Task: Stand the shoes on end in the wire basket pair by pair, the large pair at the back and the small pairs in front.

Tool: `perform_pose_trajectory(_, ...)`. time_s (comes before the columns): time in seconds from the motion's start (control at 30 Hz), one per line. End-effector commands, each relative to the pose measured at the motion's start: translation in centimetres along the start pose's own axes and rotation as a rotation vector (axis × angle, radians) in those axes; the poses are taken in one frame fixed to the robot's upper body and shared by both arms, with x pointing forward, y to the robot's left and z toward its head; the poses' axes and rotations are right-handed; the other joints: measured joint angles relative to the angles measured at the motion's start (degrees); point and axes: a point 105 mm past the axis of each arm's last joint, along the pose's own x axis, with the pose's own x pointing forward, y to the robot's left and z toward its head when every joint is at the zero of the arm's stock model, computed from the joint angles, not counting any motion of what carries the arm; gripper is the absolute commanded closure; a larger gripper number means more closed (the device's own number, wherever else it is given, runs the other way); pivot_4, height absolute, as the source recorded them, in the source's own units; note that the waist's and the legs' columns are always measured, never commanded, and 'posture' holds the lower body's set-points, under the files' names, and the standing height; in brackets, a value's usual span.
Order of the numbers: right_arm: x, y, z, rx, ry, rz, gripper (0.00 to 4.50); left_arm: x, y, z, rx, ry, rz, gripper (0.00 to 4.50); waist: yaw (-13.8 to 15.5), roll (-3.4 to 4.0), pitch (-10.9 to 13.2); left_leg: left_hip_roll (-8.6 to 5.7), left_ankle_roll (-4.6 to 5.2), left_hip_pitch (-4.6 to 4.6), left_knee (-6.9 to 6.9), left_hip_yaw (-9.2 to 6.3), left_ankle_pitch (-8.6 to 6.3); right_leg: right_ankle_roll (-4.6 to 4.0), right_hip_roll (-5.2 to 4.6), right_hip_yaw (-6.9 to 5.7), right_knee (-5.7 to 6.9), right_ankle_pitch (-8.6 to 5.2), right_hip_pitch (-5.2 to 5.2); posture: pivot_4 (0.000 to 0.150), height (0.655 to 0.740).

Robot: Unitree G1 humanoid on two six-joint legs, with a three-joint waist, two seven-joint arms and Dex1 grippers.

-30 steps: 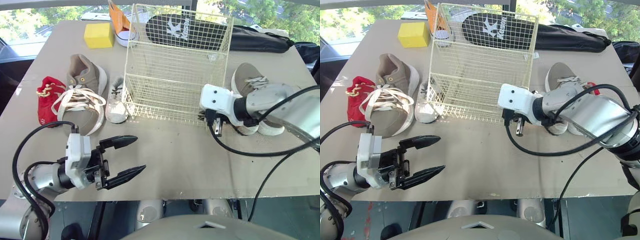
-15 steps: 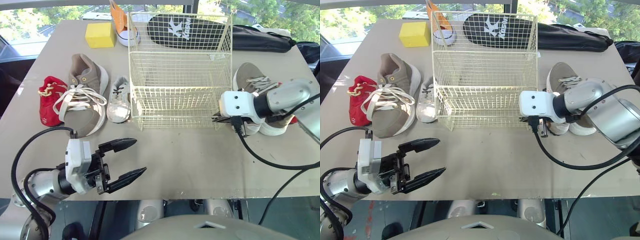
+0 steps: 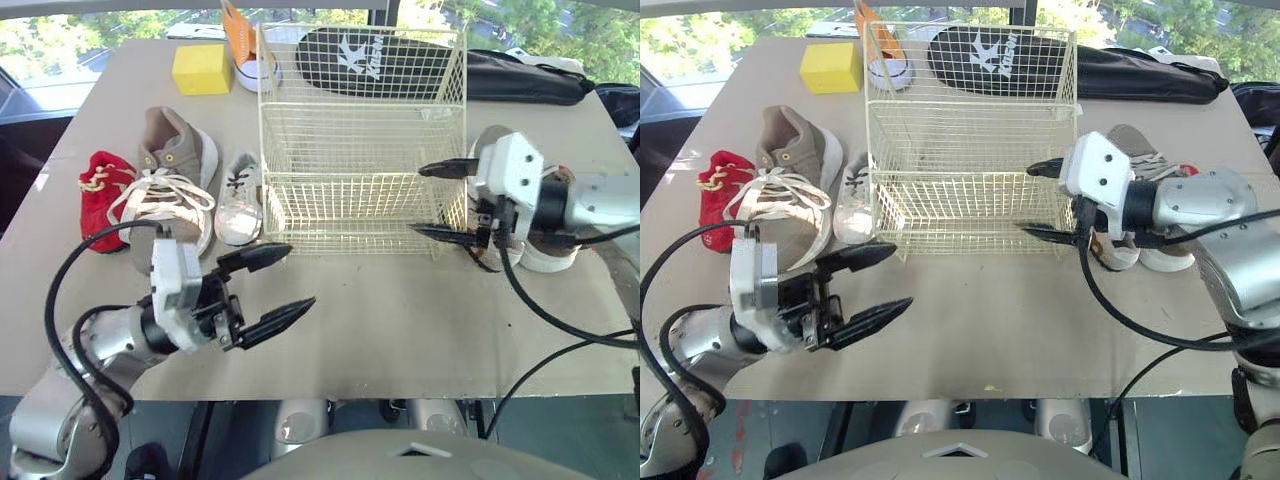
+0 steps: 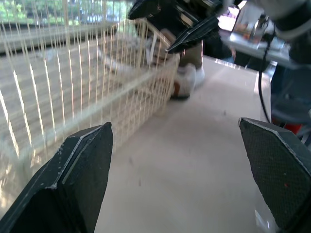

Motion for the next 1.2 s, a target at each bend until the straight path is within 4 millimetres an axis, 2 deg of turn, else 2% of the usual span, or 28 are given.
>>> perform_pose_trajectory(0.03,-2.8,-1.6,3.7,0.044,-0.184,-0.225,1.02,2.6,-0.1,2.5,0.012,-0.078,-0.021,0.0,-0.1,0.0,0.0,0.0,0.0,0.01,0.05,-0.01,0.0,0.01,0.04,0.0,0.04,0.01,0.0,0.15,0.74)
perform_pose_trajectory(0.1,-4.5,-2.3,3.3,0.064,-0.148,-0.324,1.02,3.8,0.0,3.5,0.002,-0.096,-0.05,0.0,0.2,-0.09,-0.1,-0.04,0.0,0.05,0.04,-0.07,0.0,0.02,0.03,-0.01,0.03,0.02,0.08,0.15,0.74)
perform_pose_trajectory(0.13,-5.7,-2.9,2.4,0.077,-0.09,-0.396,1.02,4.5,0.4,3.9,0.008,-0.077,-0.046,0.0,0.2,-0.1,-0.1,-0.08,0.0,0.06,0.05,-0.11,0.0,0.02,0.04,-0.02,0.03,0.02,0.1,0.15,0.74)
perform_pose_trajectory(0.2,-10.1,-4.5,-1.1,0.114,0.128,-0.597,1.02,5.6,0.7,4.5,-0.007,-0.009,-0.126,0.0,0.6,-0.13,-0.1,-0.15,0.02,0.06,0.04,-0.1,0.0,0.02,0.04,-0.03,0.02,0.02,0.11,0.15,0.74)
perform_pose_trajectory(0.27,-13.1,-4.7,-2.9,0.118,0.261,-0.697,1.02,6.3,0.7,4.9,-0.017,0.031,-0.186,0.0,1.2,-0.13,-0.1,-0.3,0.02,0.02,0.04,-0.15,0.0,0.03,0.04,-0.05,0.01,0.0,0.11,0.15,0.74)
perform_pose_trajectory(0.3,-13.7,-4.7,-3.3,0.121,0.284,-0.715,1.02,6.5,0.6,5.1,-0.025,0.034,-0.2,0.0,1.2,-0.05,-0.1,-0.42,0.03,0.04,0.02,-0.1,0.01,0.06,0.04,-0.05,0.0,0.0,0.1,0.15,0.74)
perform_pose_trajectory(0.37,-15.4,-3.8,-6.2,0.2,0.44,-0.742,1.02,6.8,0.1,4.9,-0.004,0.09,-0.282,0.0,0.4,0.02,-0.1,-0.46,0.06,0.16,0.0,0.07,-0.01,0.12,0.06,0.17,0.01,-0.01,0.09,0.15,0.74)
perform_pose_trajectory(0.43,-16.6,-3.3,-7.9,0.264,0.516,-0.788,1.02,7.1,0.1,4.7,0.029,0.126,-0.309,0.0,-0.1,-0.01,0.0,-0.51,0.05,0.24,-0.04,0.03,0.0,0.18,0.16,0.29,0.02,0.01,0.1,0.15,0.74)
perform_pose_trajectory(0.53,-17.3,-3.1,-9.6,0.347,0.544,-0.842,1.02,7.3,-0.2,4.8,0.053,0.135,-0.355,0.0,-0.4,0.02,0.0,-0.46,0.03,0.35,-0.05,0.09,0.01,0.36,0.26,0.4,0.05,-0.09,0.1,0.15,0.74)
perform_pose_trajectory(0.67,-15.5,-2.8,-11.0,0.446,0.495,-0.801,1.02,7.4,-0.3,4.5,0.051,0.14,-0.369,0.0,-0.3,0.01,0.0,-0.42,0.03,0.36,-0.04,0.03,0.01,0.42,0.61,0.92,0.04,-0.1,0.11,0.15,0.74)
perform_pose_trajectory(0.87,-14.7,-3.5,-12.9,0.485,0.505,-0.794,1.02,7.6,-0.6,4.5,0.046,0.125,-0.362,0.0,-0.2,0.0,0.0,-0.43,0.06,0.29,-0.04,-0.07,-0.01,0.28,0.65,1.21,0.03,-0.02,0.09,0.15,0.74)
perform_pose_trajectory(0.97,-15.1,-4.1,-14.5,0.477,0.573,-0.83,1.83,7.6,-0.5,4.5,0.042,0.123,-0.348,0.0,-0.5,-0.07,-0.1,-0.47,0.09,0.34,-0.03,0.04,-0.02,0.24,0.67,1.37,0.02,0.03,0.1,0.15,0.74)
perform_pose_trajectory(1.1,-15.2,-4.2,-15.1,0.437,0.605,-0.829,3.66,7.4,-0.3,4.2,0.038,0.122,-0.326,0.0,-0.4,-0.15,-0.1,-0.42,0.09,0.51,-0.03,0.13,-0.02,0.42,0.74,1.52,0.05,-0.08,0.16,0.15,0.74)
perform_pose_trajectory(1.17,-14.9,-4.0,-15.2,0.421,0.598,-0.819,4.42,7.4,-0.2,4.0,0.035,0.121,-0.319,0.0,-0.3,-0.16,-0.1,-0.4,0.09,0.64,-0.04,0.15,-0.02,0.3,0.74,1.6,0.05,-0.16,0.26,0.15,0.74)
perform_pose_trajectory(1.2,-14.8,-4.0,-15.1,0.417,0.591,-0.817,4.47,7.4,-0.2,4.0,0.033,0.118,-0.317,0.0,-0.3,-0.17,-0.1,-0.39,0.1,0.67,-0.04,0.17,-0.02,0.27,0.74,1.67,0.05,-0.19,0.29,0.15,0.74)
